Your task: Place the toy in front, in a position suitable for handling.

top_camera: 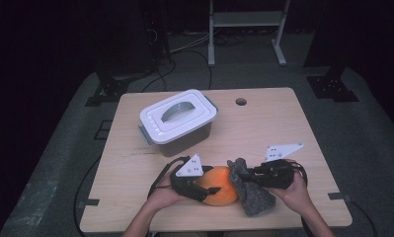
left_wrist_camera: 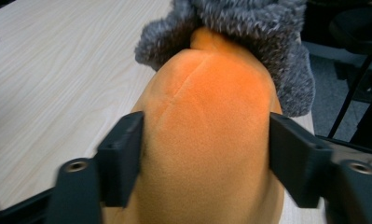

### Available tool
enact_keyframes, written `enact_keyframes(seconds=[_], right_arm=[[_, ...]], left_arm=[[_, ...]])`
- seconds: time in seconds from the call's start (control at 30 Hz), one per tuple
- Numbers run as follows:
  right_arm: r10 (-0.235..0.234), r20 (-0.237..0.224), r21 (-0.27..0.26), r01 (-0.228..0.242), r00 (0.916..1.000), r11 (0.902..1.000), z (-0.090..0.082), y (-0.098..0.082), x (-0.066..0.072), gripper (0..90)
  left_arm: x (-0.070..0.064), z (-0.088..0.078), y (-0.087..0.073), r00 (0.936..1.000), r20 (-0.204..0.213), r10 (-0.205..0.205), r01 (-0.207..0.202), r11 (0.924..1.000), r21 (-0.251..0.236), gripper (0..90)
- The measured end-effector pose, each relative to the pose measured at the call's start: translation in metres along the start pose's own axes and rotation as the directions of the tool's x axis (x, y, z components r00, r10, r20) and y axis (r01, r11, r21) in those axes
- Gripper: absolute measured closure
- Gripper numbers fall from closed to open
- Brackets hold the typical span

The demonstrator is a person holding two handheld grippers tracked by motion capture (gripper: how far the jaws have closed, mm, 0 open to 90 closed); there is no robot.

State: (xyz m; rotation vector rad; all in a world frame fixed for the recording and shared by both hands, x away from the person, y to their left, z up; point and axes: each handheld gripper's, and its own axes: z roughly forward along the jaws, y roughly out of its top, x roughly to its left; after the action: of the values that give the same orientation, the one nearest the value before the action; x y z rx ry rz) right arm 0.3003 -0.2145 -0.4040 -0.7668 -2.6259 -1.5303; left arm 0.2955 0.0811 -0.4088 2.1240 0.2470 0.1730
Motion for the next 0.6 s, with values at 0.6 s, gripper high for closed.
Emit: enact_keyframes(seconds=[0.6], right_arm=[[0.046,0.016,0.013,-0.046,0.9988,0.9989,-0.012,-0.009,-0.011,77.0]], left_arm=[[0.01,-0.004,-0.01,0.9989,0.013,-0.044,0.044,0.999,-0.006,38.4]])
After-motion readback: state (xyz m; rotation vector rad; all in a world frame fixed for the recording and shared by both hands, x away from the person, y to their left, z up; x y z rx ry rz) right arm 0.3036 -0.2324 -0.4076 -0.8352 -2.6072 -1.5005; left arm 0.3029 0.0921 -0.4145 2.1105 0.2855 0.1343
